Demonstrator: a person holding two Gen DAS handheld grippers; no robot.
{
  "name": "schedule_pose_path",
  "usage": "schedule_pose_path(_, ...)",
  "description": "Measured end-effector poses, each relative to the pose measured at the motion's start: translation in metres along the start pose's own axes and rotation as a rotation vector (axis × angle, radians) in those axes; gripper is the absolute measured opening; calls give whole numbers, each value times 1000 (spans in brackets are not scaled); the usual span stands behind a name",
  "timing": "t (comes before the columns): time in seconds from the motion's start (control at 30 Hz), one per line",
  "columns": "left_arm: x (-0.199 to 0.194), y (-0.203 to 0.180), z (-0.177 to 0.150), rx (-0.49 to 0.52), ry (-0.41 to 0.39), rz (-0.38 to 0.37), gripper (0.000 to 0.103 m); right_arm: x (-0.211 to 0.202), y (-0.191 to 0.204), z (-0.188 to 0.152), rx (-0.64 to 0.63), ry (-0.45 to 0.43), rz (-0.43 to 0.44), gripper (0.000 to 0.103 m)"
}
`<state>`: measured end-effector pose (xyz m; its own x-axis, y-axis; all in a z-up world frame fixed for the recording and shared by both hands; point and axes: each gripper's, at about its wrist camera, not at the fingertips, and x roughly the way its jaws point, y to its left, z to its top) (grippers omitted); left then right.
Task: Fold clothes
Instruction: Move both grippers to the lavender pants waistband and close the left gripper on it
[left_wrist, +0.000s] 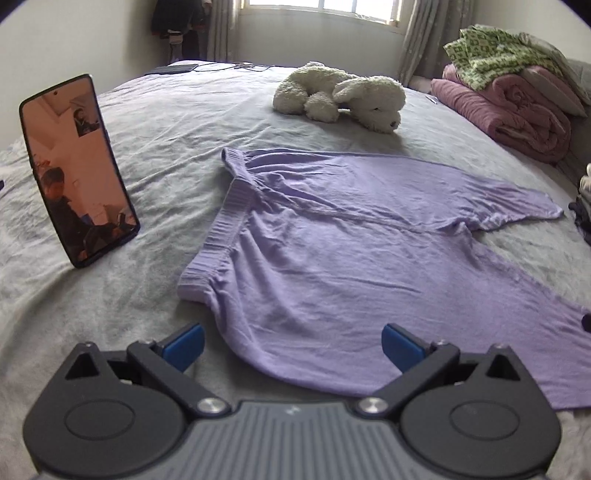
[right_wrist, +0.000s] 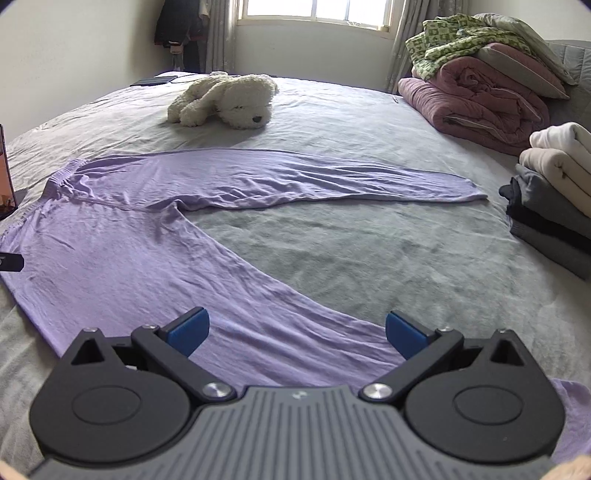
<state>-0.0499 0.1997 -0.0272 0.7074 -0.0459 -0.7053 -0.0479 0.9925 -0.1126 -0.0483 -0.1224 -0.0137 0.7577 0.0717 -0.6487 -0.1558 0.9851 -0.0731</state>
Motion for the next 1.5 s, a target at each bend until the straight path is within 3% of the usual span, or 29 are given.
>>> schedule_pose_path(0.43,10,-12,24,-151,-89,-11,102,29,37,6,-54,41,22,103)
schedule_pose_path(0.67,24,-12,27,-140,-133,14,100,46,45,4,-71,63,28,103)
schedule_pose_path(1.0,50,4,46,-241,-145,-46,98,53,46,16,-78,58,63,103)
schedule_pose_path(1.17,61,14,52,-223,-151,-79,77,70,46,52,-37,61,110,103)
schedule_pose_path(1.23,64,20,55,-214,-164,-83,60,76,49,68,-46,36,129,103)
schedule_pose_path(1.3,68,26,58,-232,-164,-100,50,83,54,86,-72,7,160,103)
schedule_pose_path(1.5,75,34,61,-271,-148,-120,35,120,77,129,-134,-32,245,103)
